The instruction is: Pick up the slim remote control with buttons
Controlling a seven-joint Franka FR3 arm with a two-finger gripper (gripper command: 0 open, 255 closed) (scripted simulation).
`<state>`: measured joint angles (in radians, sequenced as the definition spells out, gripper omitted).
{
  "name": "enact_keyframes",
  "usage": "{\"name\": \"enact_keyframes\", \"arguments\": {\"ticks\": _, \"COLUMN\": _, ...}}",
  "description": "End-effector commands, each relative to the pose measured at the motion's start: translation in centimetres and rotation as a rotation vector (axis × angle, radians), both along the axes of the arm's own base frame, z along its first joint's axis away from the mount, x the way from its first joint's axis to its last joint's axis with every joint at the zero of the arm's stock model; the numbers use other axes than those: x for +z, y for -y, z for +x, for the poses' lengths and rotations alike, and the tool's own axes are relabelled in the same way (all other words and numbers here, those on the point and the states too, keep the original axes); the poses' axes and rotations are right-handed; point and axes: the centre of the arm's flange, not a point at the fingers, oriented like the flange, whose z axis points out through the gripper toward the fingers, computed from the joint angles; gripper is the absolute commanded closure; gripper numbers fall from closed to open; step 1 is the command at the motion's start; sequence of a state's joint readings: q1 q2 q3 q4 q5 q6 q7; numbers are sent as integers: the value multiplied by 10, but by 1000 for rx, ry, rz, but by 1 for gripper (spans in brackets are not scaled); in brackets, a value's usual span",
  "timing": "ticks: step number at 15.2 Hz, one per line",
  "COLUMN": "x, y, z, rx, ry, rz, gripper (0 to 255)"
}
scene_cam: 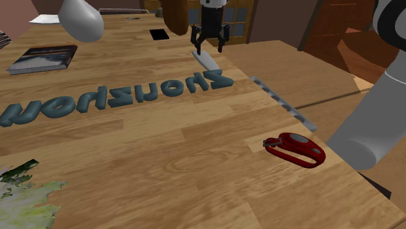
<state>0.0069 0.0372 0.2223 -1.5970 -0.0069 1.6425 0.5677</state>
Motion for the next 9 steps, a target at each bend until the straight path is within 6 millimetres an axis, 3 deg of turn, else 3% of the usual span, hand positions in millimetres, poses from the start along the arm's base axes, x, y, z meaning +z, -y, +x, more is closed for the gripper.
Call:
{"name": "enact_keyframes", "arguments": {"ticks": 1, "x": -3, "y": -4, "z": 10, "rx": -13, "ry": 1, "rz": 1, "gripper": 0}}
{"name": "enact_keyframes", "arguments": {"ticks": 9, "x": -38, "y": -4, "z": 10, "rx": -13, "ry": 1, "rz": 1, "gripper": 0}}
